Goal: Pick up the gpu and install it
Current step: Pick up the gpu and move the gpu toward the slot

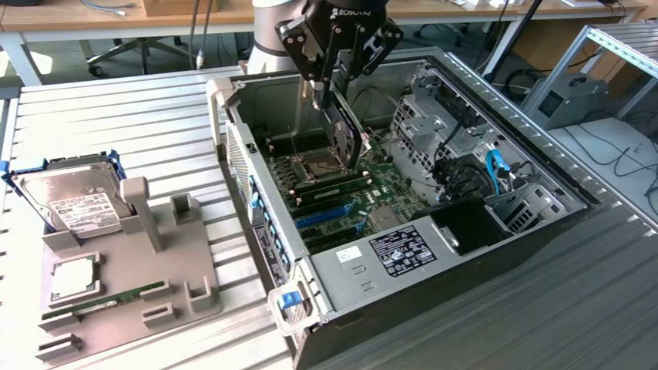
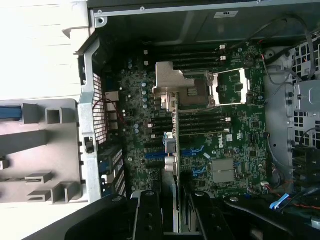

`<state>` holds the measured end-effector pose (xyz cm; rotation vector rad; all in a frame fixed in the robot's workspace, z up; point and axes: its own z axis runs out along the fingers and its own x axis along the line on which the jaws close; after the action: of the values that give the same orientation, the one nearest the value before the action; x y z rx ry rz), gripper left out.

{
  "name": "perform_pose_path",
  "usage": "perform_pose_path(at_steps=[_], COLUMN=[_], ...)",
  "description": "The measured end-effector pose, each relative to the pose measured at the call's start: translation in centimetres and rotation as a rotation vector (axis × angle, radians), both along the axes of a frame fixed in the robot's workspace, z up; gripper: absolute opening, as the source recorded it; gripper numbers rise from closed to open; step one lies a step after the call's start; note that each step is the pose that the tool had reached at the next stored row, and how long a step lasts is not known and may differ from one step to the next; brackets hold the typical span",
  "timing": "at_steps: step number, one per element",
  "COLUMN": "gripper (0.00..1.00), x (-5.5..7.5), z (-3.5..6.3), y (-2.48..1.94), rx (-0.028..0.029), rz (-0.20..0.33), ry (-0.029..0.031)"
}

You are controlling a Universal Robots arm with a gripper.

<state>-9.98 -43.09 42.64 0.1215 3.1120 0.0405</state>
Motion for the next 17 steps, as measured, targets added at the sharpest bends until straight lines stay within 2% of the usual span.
perform_pose_path(at_steps=[7,17], gripper=[0.27,0.27], x=[0.2,1.2], z=[-0.12,-0.42], y=[0.27,0.76], rx=[-0.0005,-0.0011], rz=[0.000,0.000], ry=[0.0001,0.0001])
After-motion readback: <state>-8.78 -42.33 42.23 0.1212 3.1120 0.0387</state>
